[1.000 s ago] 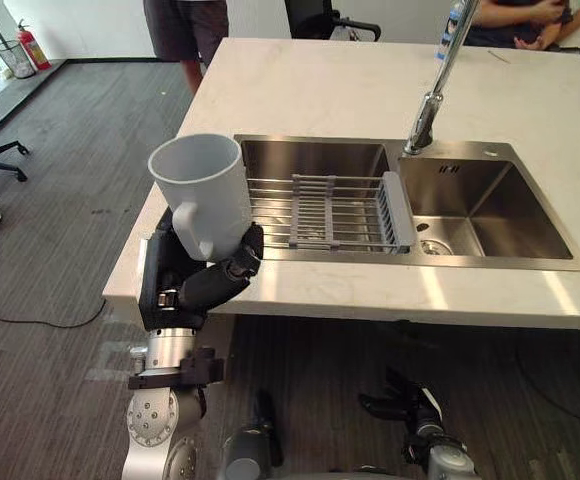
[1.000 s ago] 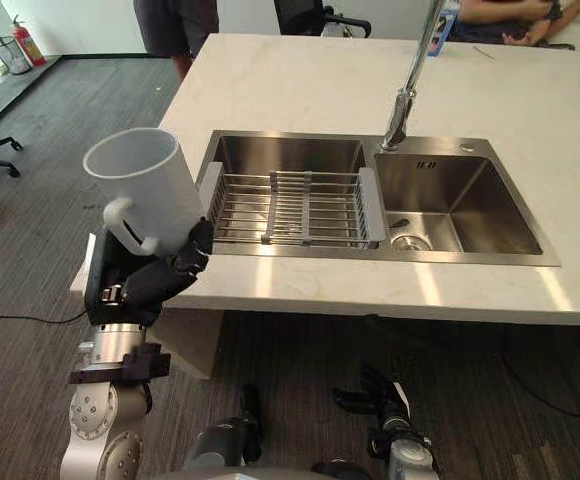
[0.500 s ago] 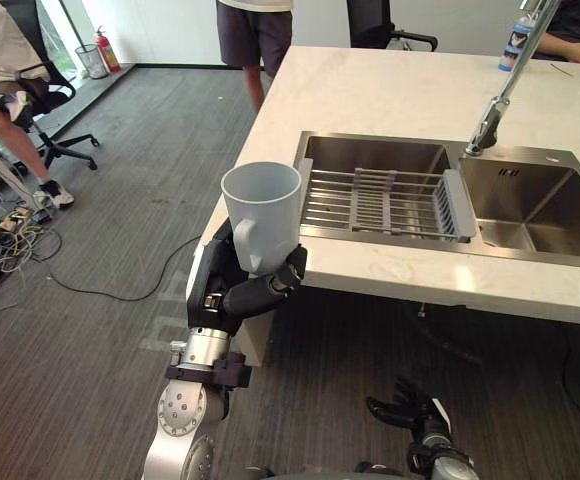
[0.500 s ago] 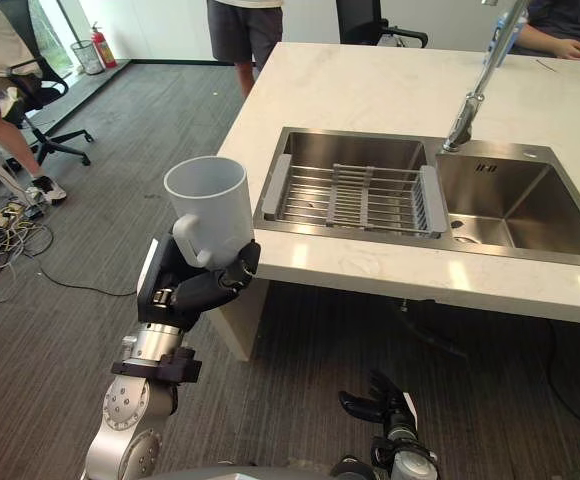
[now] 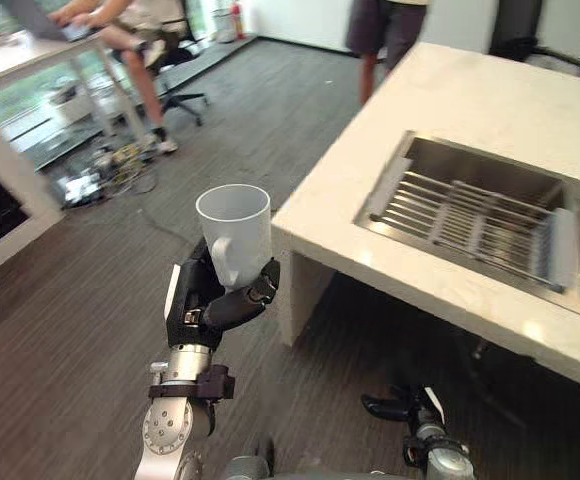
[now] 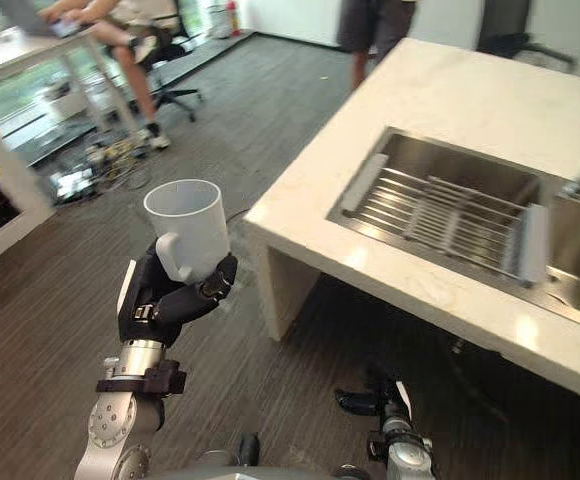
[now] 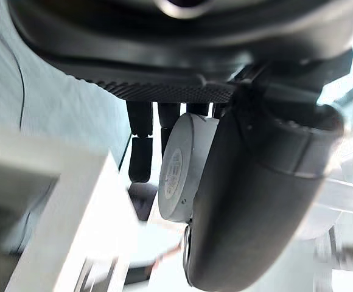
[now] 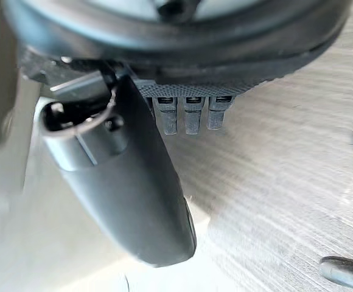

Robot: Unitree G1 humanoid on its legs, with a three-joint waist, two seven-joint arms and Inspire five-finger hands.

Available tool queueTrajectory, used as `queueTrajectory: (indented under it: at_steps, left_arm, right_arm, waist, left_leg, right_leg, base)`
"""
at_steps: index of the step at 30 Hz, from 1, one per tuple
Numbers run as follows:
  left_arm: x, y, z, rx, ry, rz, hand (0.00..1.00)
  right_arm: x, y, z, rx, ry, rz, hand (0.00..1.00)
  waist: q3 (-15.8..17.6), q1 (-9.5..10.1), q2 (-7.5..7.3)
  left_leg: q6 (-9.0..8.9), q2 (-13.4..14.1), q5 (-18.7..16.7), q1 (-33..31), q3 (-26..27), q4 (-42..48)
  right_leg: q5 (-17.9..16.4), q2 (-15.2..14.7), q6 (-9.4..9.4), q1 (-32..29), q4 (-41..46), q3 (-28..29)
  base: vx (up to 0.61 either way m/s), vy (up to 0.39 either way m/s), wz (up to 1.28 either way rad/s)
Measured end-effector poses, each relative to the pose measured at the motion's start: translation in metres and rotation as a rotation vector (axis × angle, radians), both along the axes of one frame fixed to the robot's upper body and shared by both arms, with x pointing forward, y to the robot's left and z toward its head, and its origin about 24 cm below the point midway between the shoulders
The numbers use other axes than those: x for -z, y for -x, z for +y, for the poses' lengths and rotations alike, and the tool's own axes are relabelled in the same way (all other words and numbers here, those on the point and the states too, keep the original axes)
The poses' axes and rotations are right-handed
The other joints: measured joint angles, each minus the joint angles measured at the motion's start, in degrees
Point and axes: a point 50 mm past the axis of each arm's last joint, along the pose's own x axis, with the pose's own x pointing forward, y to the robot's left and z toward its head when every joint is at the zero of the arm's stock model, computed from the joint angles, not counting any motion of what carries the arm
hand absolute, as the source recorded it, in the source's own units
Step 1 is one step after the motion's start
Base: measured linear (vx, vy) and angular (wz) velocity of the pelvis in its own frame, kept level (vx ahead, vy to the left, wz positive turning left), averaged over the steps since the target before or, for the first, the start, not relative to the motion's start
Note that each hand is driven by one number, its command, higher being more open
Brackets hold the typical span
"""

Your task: Walk over to the sink, pick up the cup, carry it to the dishwasher, place the cup inside the dishwasher, then close the dishwasher door

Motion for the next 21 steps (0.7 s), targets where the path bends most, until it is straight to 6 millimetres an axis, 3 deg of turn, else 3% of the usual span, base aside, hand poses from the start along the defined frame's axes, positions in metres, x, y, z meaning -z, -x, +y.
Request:
queueTrajectory:
  at_steps: [1, 2, 5, 8, 9, 10, 11, 12, 14, 16, 18, 20, 21]
  left_arm:
    - [0.000, 0.000, 0.002, -0.013, -0.002, 0.003, 0.30]
    - [0.000, 0.000, 0.002, -0.013, -0.003, 0.004, 0.30]
    - [0.002, 0.003, 0.004, -0.024, -0.005, 0.009, 0.30]
    - [0.004, 0.006, 0.010, -0.050, -0.013, 0.025, 0.30]
    - [0.005, 0.006, 0.011, -0.050, -0.013, 0.030, 0.30]
    - [0.005, 0.006, 0.010, -0.040, -0.016, 0.030, 0.30]
    - [0.005, 0.006, 0.010, -0.038, -0.018, 0.028, 0.30]
    - [0.004, 0.006, 0.011, -0.035, -0.018, 0.027, 0.30]
    - [0.004, 0.006, 0.013, -0.047, -0.010, 0.027, 0.30]
    - [0.006, 0.006, 0.015, -0.050, 0.000, 0.033, 0.30]
    - [0.007, 0.003, 0.015, -0.034, 0.001, 0.036, 0.30]
    - [0.009, 0.002, 0.014, -0.023, -0.003, 0.042, 0.30]
    - [0.010, 0.002, 0.014, -0.023, -0.006, 0.044, 0.30]
  right_arm:
    - [-0.006, -0.010, -0.002, -0.001, 0.017, -0.039, 0.90]
    - [-0.008, -0.012, -0.004, -0.002, 0.028, -0.050, 0.90]
    - [-0.016, -0.025, -0.009, -0.017, 0.066, -0.086, 0.90]
    - [-0.019, -0.036, 0.001, -0.053, 0.067, -0.109, 0.90]
    - [-0.019, -0.038, 0.006, -0.082, 0.063, -0.110, 0.90]
    - [-0.018, -0.038, 0.010, -0.103, 0.058, -0.100, 0.90]
    - [-0.017, -0.038, 0.012, -0.111, 0.058, -0.097, 0.90]
    - [-0.017, -0.038, 0.016, -0.122, 0.054, -0.098, 0.90]
    - [-0.017, -0.038, 0.019, -0.137, 0.053, -0.097, 0.90]
    - [-0.018, -0.039, 0.019, -0.146, 0.059, -0.104, 0.90]
    - [-0.019, -0.040, 0.021, -0.164, 0.066, -0.108, 0.90]
    - [-0.022, -0.041, 0.021, -0.195, 0.080, -0.120, 0.90]
    - [-0.026, -0.044, 0.022, -0.218, 0.092, -0.139, 0.90]
  waist:
    - [0.25, 0.08, 0.46]
    - [0.38, -0.06, 0.33]
    - [0.49, 0.22, 0.29]
    - [1.75, 0.53, -0.61]
    - [2.01, 0.20, -0.60]
    - [2.27, -0.16, -0.62]
    - [2.34, -0.39, -0.60]
    - [2.44, -1.05, -0.43]
    - [2.53, -1.07, -0.29]
    - [2.49, -1.13, -0.35]
    - [2.44, -1.11, -0.43]
    - [2.39, -1.03, -0.48]
    - [2.21, -0.85, -0.77]
  left_leg:
    - [0.38, 4.96, -2.58, -0.42, 13.61, 4.77]
    - [0.28, 6.24, -2.79, -0.50, 16.89, 6.28]
    - [1.00, 3.29, -3.99, -2.20, 13.95, 7.62]
    - [2.94, 1.10, -7.89, -3.83, 11.11, 13.12]
    - [3.56, -0.10, -9.14, -4.05, 8.76, 14.83]
    - [4.35, -1.54, -9.68, -3.43, 5.66, 14.93]
    - [4.54, -2.00, -9.77, -3.30, 3.93, 14.86]
    - [4.76, -2.77, -9.78, -3.19, 0.47, 14.51]
    - [4.12, -4.26, -9.38, -2.51, -3.75, 13.90]
    - [4.02, -6.22, -9.31, -1.43, -6.96, 13.06]
    - [4.21, -8.22, -9.18, -0.56, -10.43, 13.29]
    - [3.62, -8.70, -9.54, 0.36, -11.77, 13.60]
    - [2.96, -8.60, -9.93, 0.48, -11.75, 13.57]
  right_leg:
    - [-0.21, -0.15, 0.32, 1.48, 0.03, -3.07]
    - [-0.52, -0.16, 0.82, 2.24, 0.25, -4.79]
    - [-2.10, -3.40, 2.21, 3.25, 3.13, -8.69]
    - [-4.47, -9.36, 2.59, 2.87, 13.35, -10.06]
    - [-3.56, -12.20, 1.16, 1.04, 21.36, -6.75]
    - [-0.44, -13.42, -1.91, -1.93, 28.94, -0.25]
    - [0.52, -12.96, -1.65, -3.37, 31.73, 3.34]
    - [-3.71, -10.38, 0.08, -5.40, 33.75, 8.22]
    - [-7.90, -6.47, 0.58, -7.29, 30.96, 12.80]
    - [-9.96, -3.46, 0.96, -9.28, 25.32, 18.92]
    - [-10.11, -0.58, 1.54, -11.16, 17.37, 27.05]
    - [-8.52, 0.15, 2.46, -11.05, 11.89, 27.38]
    - [-5.26, 0.93, 2.16, -10.69, 8.01, 27.08]
  base:
    - [-0.02, 0.042, 1.22]
    - [0.03, 0.019, 1.26]
    - [-0.02, 0.139, 0.95]
    - [0.03, 0.182, 0.72]
    - [0.09, 0.244, 1.09]
    - [0.12, 0.239, 1.21]
    - [0.15, 0.153, 1.44]
    - [0.12, 0.091, 1.21]
    - [0.18, 0.100, 1.28]
    - [0.22, 0.080, 1.15]
    - [0.24, 0.017, 1.05]
    - [0.20, -0.065, 0.79]
    - [0.18, -0.094, 0.67]
